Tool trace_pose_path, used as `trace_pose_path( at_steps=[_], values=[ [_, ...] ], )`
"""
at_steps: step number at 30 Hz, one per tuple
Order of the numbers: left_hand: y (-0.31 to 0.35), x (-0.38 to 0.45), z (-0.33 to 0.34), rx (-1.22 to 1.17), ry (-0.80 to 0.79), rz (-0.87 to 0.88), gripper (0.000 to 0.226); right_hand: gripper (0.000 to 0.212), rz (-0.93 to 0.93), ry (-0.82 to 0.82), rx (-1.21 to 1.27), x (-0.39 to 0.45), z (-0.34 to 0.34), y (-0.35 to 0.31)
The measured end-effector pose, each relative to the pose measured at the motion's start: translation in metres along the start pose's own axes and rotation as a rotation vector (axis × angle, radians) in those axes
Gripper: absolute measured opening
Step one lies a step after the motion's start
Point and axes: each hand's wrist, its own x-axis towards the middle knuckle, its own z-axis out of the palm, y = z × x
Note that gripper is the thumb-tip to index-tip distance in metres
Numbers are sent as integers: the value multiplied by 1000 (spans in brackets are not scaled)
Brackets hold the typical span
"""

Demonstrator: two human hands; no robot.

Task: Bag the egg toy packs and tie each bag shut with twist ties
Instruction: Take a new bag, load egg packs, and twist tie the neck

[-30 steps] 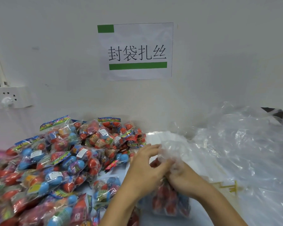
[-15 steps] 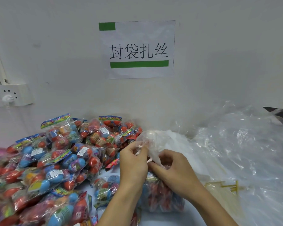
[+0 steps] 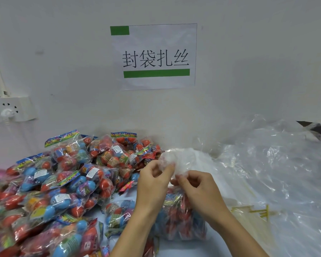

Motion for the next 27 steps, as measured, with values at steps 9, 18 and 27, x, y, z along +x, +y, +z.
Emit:
trace_pose_path(
  at_steps=[9,18,27],
  values=[
    [1,-1,-1,72,44,-70,18,17,228,48,235,6,-7,-1],
    [8,-6,4,285,-248,23,28,11,206,82,314,9,-9,3],
    [-4,-2,3,287,-293,57,23,14,239,87,352,16,-11,9]
  ],
)
